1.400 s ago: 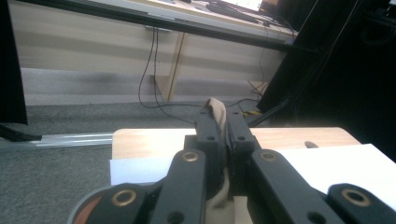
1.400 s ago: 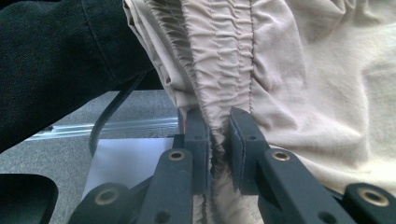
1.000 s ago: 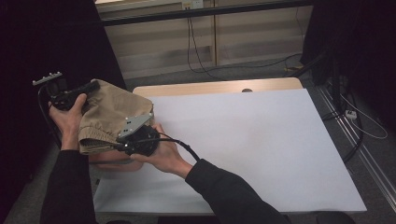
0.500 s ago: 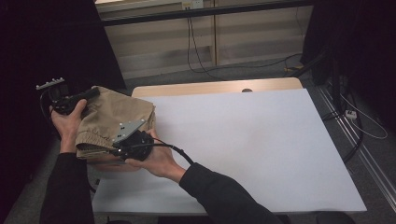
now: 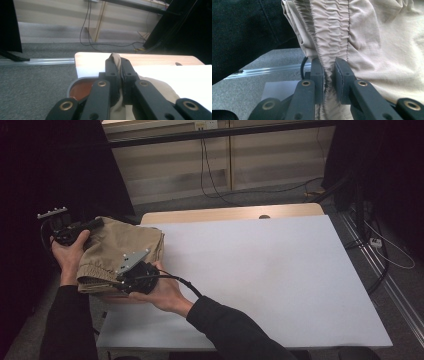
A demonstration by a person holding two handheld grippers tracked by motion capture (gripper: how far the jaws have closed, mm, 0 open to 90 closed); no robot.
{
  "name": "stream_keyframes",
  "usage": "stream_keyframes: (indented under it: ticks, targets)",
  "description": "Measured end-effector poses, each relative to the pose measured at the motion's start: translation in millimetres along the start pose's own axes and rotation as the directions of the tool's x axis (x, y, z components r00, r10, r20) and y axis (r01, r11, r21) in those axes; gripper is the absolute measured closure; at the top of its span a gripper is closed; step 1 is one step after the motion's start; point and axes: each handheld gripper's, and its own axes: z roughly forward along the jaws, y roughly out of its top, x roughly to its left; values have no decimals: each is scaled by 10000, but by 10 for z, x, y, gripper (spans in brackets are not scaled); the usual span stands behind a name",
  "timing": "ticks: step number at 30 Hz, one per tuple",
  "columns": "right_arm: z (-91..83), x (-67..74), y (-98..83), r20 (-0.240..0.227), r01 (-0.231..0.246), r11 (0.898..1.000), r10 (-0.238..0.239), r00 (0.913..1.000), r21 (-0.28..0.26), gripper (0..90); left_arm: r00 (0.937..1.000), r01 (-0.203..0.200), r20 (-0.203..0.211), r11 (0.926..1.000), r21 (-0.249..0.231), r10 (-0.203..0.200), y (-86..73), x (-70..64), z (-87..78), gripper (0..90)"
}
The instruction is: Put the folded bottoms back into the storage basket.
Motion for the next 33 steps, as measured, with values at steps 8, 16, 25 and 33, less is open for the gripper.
stream_keyframes:
  ticks: [8,16,25,33]
  targets:
    - [67,-29,14,62,9,9999,-10,10000,123,788,9993,240,-297,9997,46,-238,-31,82,38,870]
    - [122,-56,12,44,-82,9998,81,10000,207,788,9994,135,-314,9995,299,-126,-78,165,95,870]
    - [196,-43,14,-64,-145,9997,146,9999,211,788,9995,167,-271,9994,308,-159,-112,243,73,870]
    - [238,-95,-13,6,-227,9992,227,9997,316,788,9994,165,-319,9989,432,-151,-152,291,192,870]
